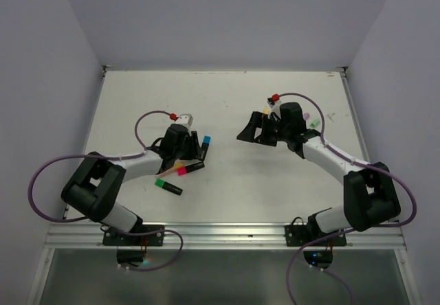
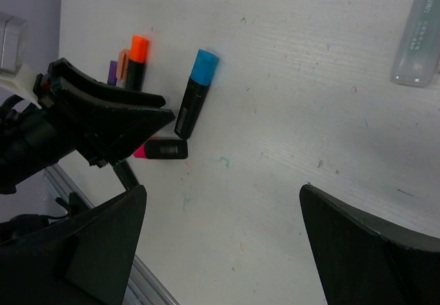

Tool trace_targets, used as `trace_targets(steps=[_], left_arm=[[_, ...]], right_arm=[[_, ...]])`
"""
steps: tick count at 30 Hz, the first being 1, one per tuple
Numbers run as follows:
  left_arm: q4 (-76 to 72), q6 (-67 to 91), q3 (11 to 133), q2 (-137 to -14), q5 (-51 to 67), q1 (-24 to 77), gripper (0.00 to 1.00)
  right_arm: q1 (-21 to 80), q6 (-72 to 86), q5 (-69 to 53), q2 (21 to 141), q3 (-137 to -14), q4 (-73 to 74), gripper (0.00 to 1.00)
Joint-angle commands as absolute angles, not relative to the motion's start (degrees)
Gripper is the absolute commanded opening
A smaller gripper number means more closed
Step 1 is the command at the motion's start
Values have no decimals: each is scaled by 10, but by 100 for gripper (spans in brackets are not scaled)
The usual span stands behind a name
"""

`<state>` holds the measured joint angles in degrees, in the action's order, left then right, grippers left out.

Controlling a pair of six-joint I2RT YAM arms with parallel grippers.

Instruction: Open the pen caps

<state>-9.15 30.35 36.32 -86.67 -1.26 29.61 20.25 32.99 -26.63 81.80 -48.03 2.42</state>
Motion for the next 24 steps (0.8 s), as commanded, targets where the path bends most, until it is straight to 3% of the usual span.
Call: trace_targets(steps=[1, 11, 14, 17, 19, 24], left_arm=[[-97, 290, 378, -881, -44, 313, 49], [-78, 301, 421, -954, -87, 359, 48], [-40, 305, 447, -990, -112, 365, 39], [-17, 306, 459, -1011, -130, 372, 13], [-15, 305, 456, -1012, -146, 377, 1], [-43, 294, 440, -1000, -129, 381, 0]], right_arm=[[206, 335, -280, 821, -504, 4, 97], [208, 329, -276, 823, -505, 4, 97], [207, 327, -275, 822, -502, 4, 97], [207, 320, -268, 822, -504, 9, 97], [207, 309, -259, 822, -511, 22, 97], [207, 312, -258, 840, -526, 20, 97]])
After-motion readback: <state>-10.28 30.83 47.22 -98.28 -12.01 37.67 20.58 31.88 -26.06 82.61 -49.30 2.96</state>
